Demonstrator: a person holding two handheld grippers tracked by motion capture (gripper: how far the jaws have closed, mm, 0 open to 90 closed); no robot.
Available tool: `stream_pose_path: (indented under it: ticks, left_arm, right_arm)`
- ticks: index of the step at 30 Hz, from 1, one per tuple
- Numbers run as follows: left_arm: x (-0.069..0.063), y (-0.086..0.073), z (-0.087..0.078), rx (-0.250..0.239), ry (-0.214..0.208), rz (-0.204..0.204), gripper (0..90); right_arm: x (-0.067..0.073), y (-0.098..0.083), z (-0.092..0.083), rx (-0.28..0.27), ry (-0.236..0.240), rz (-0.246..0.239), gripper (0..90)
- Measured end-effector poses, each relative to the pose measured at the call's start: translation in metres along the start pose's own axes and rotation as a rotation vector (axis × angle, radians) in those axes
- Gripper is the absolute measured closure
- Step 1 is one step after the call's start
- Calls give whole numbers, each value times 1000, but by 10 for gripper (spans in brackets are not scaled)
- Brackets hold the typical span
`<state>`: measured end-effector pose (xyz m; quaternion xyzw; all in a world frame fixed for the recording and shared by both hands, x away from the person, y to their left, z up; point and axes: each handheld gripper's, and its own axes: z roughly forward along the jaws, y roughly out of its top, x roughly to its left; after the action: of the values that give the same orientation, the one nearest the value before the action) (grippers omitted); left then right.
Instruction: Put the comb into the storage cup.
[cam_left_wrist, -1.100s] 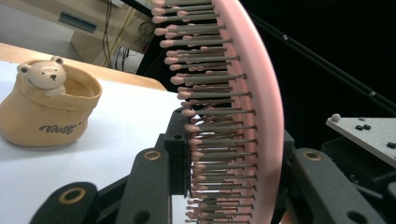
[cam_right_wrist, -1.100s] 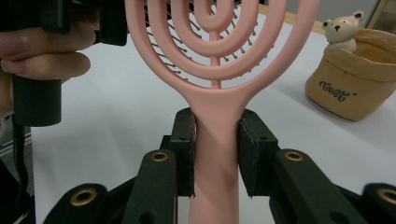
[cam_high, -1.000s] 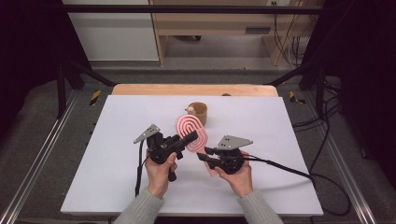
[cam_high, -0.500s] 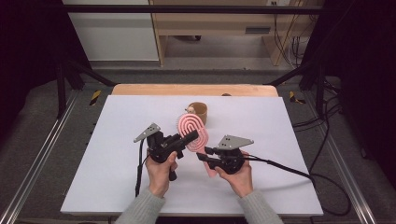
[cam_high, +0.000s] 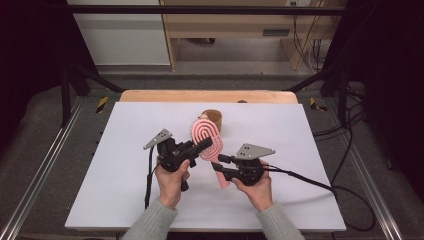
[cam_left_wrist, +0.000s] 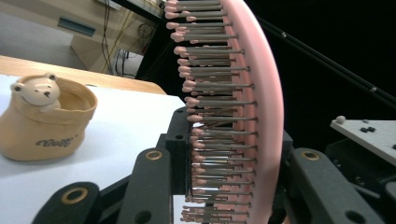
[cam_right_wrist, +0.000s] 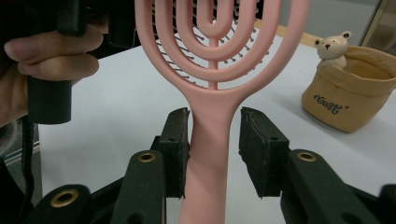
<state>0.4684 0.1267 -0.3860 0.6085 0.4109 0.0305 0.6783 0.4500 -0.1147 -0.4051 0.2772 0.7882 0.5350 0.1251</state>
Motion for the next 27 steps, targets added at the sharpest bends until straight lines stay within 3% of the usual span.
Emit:
stream_pose_path:
  ticks: [10, 22, 27]
  left_arm:
    - [7, 11, -7, -9, 51, 35, 635]
    - [10, 24, -17, -13, 91, 85, 635]
    - [11, 30, -21, -7, 103, 104, 635]
  right_arm:
    - [-2, 4, -6, -34, -22, -5, 419]
    - [-5, 1, -3, -13, -54, -40, 214]
    - [-13, -4, -5, -33, -53, 0, 194]
